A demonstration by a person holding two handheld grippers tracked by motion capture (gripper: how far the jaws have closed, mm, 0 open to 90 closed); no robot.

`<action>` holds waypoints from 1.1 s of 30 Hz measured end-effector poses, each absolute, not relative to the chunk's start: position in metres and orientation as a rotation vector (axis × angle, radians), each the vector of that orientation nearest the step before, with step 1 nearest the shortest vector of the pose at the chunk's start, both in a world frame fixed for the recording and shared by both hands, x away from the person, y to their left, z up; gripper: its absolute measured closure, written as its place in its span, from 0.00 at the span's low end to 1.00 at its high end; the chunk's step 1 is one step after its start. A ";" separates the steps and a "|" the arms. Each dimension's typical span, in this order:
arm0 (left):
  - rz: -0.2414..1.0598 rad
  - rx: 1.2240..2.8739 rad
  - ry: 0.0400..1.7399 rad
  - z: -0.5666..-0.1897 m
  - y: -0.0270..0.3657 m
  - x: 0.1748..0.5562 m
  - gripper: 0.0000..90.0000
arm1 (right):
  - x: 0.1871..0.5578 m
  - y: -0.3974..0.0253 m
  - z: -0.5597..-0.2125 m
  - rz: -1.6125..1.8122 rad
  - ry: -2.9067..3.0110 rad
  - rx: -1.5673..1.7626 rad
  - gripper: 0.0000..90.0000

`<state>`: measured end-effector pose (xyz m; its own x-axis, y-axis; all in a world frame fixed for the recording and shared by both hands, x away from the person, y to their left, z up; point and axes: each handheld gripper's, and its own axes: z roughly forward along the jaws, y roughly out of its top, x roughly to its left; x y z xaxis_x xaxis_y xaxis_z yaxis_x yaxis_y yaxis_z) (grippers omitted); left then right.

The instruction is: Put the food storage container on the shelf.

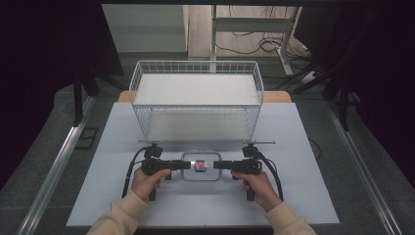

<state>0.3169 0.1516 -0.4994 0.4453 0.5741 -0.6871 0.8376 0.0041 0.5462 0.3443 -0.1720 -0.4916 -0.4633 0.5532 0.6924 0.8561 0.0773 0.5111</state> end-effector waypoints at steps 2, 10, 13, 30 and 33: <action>-0.313 1.684 1.229 -0.495 0.151 0.317 0.55 | 0.345 -0.172 -0.489 -1.345 -2.043 -1.401 0.58; -0.275 1.677 1.197 -0.472 0.151 0.323 0.55 | 0.349 -0.173 -0.466 -1.401 -2.070 -1.389 0.58; -0.249 1.678 1.176 -0.458 0.152 0.326 0.55 | 0.352 -0.172 -0.454 -1.424 -2.081 -1.374 0.58; -0.138 1.634 1.094 -0.387 0.164 0.344 0.56 | 0.373 -0.158 -0.371 -1.558 -2.200 -1.285 0.58; -0.130 1.632 1.082 -0.377 0.165 0.349 0.56 | 0.377 -0.158 -0.360 -1.571 -2.212 -1.282 0.58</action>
<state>0.3490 0.1648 -0.3774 0.5737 0.5724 -0.5859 0.6948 0.0388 0.7182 0.3772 -0.1575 -0.3604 -0.6268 0.5535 0.5484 0.7001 0.0910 0.7082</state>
